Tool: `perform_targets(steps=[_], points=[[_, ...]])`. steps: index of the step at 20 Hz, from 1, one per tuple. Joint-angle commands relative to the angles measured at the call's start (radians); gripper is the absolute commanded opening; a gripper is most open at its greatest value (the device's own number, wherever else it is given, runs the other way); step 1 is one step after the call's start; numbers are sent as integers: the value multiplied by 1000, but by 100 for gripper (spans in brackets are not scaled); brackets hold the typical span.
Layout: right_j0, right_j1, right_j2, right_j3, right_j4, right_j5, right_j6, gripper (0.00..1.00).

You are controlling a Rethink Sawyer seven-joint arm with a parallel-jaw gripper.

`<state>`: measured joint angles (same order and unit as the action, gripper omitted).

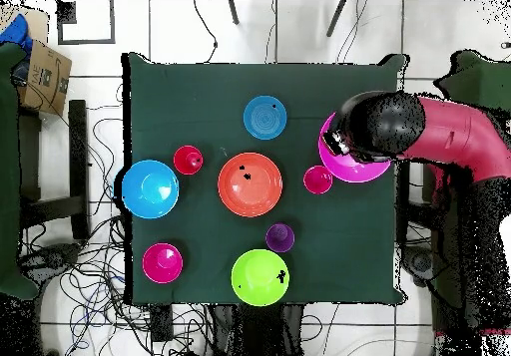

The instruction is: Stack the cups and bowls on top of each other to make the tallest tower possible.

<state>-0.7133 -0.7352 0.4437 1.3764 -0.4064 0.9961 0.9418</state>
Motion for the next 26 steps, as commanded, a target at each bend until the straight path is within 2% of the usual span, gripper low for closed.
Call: perform_targets(steps=[1, 8, 11, 13, 21, 26], points=[[-61, 4, 74, 6, 25, 140, -187, 100], [-60, 22, 51, 16, 11, 118, -93, 100], [-57, 19, 45, 95, 12, 8, -21, 100], [-44, -3, 28, 146, 22, -34, 55, 100], [41, -20, -52, 240, 77, -156, 324, 100], [86, -28, -82, 258, 121, -184, 396, 100]])
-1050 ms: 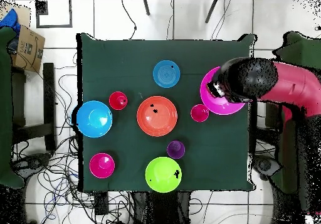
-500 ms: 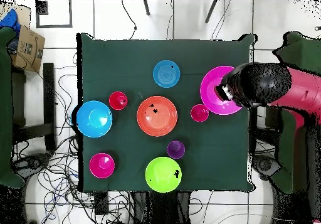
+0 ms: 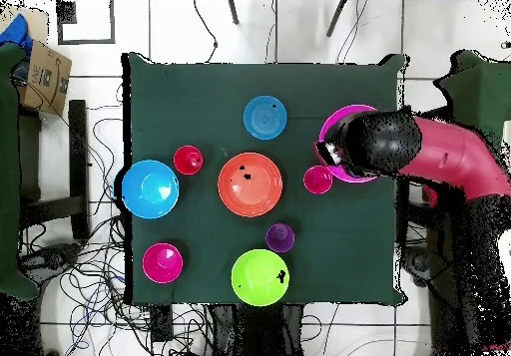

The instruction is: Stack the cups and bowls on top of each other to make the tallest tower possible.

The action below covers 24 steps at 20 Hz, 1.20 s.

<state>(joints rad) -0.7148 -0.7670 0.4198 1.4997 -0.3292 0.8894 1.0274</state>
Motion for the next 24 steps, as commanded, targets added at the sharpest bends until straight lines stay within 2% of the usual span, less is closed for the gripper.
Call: perform_targets(steps=[1, 5, 10, 24], points=[[95, 7, -63, 139, 50, -90, 326, 100], [131, 13, -87, 164, 62, -159, 411, 100], [155, 27, -95, 166, 71, -188, 466, 100], [222, 97, -155, 141, 10, -329, 623, 100]])
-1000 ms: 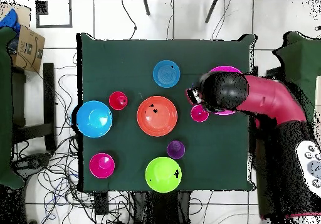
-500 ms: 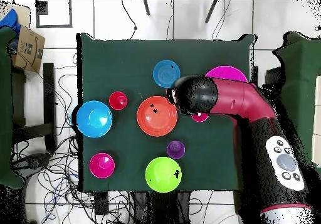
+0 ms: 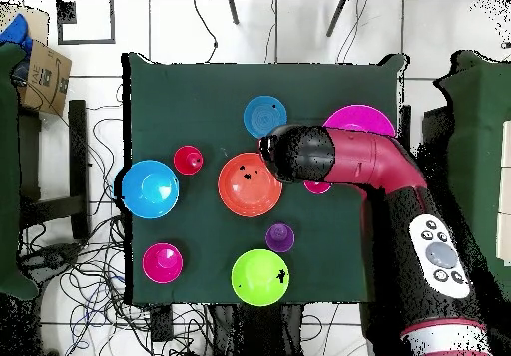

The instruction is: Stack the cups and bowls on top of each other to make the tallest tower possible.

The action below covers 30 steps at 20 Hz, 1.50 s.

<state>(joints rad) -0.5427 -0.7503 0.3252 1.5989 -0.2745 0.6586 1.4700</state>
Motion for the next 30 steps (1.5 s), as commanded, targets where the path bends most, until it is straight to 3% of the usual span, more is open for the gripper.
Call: perform_targets(steps=[1, 16, 30], points=[[57, 88, -68, 41, -46, -113, 189, 100], [105, 160, -105, 34, -17, -217, 231, 100], [105, 194, -104, 21, -14, -249, 235, 100]])
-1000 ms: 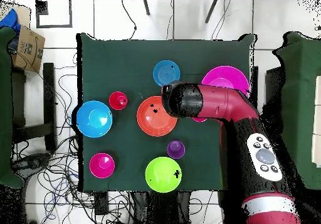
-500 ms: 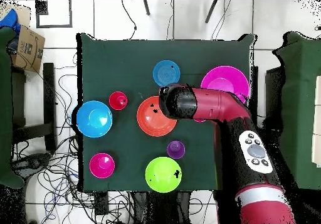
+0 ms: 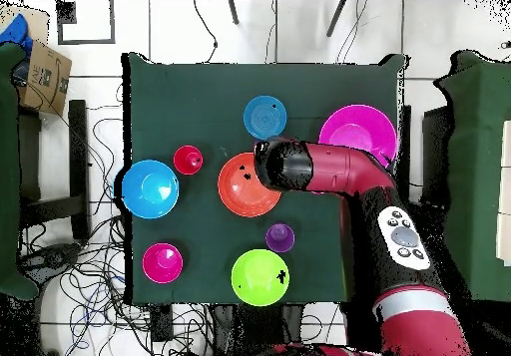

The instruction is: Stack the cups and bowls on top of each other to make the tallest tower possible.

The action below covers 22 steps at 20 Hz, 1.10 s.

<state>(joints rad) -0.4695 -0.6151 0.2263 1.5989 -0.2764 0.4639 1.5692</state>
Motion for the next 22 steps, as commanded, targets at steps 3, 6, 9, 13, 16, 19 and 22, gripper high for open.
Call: perform_targets(steps=[3, 6, 9, 13, 16, 19, 22], points=[[30, 72, -3, 17, -12, -67, 134, 100], [30, 91, 0, 9, -12, -80, 133, 100], [33, 104, 0, 6, -10, -94, 134, 100], [37, 121, 0, -2, -6, -103, 133, 100], [39, 128, -2, -6, -4, -109, 134, 100], [41, 127, -5, -8, -9, -126, 130, 100], [42, 123, -2, -12, -5, -129, 125, 100]])
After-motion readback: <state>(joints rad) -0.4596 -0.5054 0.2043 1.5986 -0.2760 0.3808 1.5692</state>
